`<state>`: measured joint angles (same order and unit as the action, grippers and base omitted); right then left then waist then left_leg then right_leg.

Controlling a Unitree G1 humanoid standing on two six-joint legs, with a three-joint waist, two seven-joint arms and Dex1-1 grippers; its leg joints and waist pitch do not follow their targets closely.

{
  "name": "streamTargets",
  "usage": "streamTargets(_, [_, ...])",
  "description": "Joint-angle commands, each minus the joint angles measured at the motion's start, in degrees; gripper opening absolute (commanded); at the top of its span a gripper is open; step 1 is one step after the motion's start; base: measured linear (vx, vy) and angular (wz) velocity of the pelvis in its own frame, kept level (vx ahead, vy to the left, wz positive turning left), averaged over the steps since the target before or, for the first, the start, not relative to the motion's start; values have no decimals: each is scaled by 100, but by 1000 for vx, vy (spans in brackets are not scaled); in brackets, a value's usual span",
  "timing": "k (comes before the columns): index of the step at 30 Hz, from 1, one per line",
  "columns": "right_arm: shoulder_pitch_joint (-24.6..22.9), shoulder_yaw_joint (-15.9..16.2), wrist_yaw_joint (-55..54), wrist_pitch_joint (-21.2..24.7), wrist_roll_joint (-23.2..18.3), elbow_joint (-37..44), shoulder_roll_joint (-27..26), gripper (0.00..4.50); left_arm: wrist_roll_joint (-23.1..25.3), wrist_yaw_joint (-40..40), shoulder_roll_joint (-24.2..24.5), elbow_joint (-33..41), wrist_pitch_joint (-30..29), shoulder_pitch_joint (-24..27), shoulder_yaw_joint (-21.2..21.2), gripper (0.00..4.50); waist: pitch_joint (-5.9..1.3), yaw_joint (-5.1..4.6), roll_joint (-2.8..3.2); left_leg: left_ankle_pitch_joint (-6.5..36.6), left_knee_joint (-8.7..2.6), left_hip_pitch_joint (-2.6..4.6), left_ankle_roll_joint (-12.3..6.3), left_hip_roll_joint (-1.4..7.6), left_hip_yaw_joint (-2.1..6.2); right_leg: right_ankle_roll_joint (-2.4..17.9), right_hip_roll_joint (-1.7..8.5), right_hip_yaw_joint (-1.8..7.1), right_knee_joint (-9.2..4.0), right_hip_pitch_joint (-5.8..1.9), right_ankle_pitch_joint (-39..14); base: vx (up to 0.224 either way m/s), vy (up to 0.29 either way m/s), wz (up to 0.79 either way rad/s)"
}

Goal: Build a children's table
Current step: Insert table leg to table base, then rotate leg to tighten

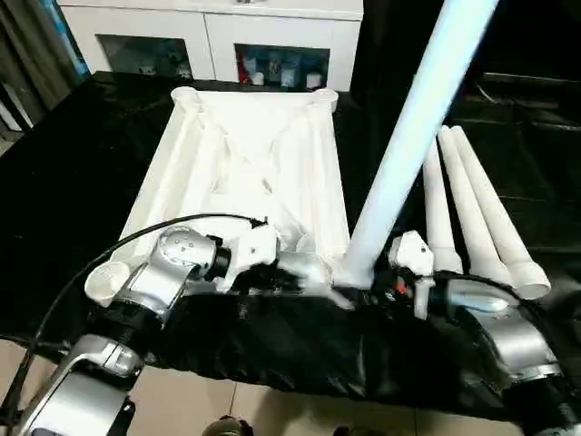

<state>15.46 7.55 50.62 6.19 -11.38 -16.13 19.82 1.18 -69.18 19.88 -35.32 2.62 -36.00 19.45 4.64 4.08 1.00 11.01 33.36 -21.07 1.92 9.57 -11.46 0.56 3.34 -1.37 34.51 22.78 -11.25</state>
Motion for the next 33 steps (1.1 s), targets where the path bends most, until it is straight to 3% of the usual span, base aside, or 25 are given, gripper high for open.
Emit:
streamTargets(1, [124,-69,-818,179,135,-320,-325,272,127,567,-334,-196,-366,-10,39,0,-274,-56,-30,1491,-439,108,-80,390,196,1465,519,244,-476,-205,-1637,0,0,0])
streamTargets(6, [383,-322,-2051,86,306,-963,-922,272,241,1323,-785,-212,-748,-36,9,0,-284,-166,-36,1597,-461,91,34,383,220,1312,515,251,-497,-188,-1695,0,0,0])
streamTargets(10, [554,-397,-2836,-125,499,-1357,-1286,272,379,1975,-1139,-174,-935,3,-3,0,-284,-198,-32,1508,-444,81,-36,372,203,1318,513,268,-504,-183,-1588,0,0,0])
streamTargets(13, [613,-493,-2980,-236,464,-1494,-1444,272,432,2090,-1267,-153,-834,58,49,0,-287,-203,-55,1401,-440,63,-148,360,194,1293,495,267,-507,-191,-1438,0,0,0])
streamTargets(14, [614,-510,-2985,-253,449,-1506,-1467,272,446,2096,-1281,-149,-814,72,62,0,-290,-197,-36,1371,-437,59,-178,362,195,1301,503,267,-500,-193,-1393,0,0,0])
streamTargets(16, [631,-558,-2959,-385,408,-1564,-1567,342,545,2078,-1310,-109,-672,162,186,0,-285,-201,-34,1430,-450,58,-209,373,202,1278,506,262,-510,-187,-1474,0,0,0])
streamTargets(21, [654,-550,-2712,-582,378,-1549,-1530,375,485,1918,-1219,46,-440,244,158,0,-296,-202,-23,1475,-466,65,-211,383,204,1243,500,263,-516,-180,-1489,0,0,0])
streamTargets(26, [705,-564,-2476,-710,402,-1552,-1248,408,435,1533,-981,94,-248,307,203,0,-337,-166,-15,877,-411,32,-479,359,168,1428,500,254,-439,-231,-551,0,0,0])
streamTargets(33, [521,-332,-1371,-639,389,-1163,-660,419,284,732,-593,214,-116,352,201,0,-320,-155,11,915,-412,32,-570,377,165,1495,498,227,-438,-244,-641,0,0,0])
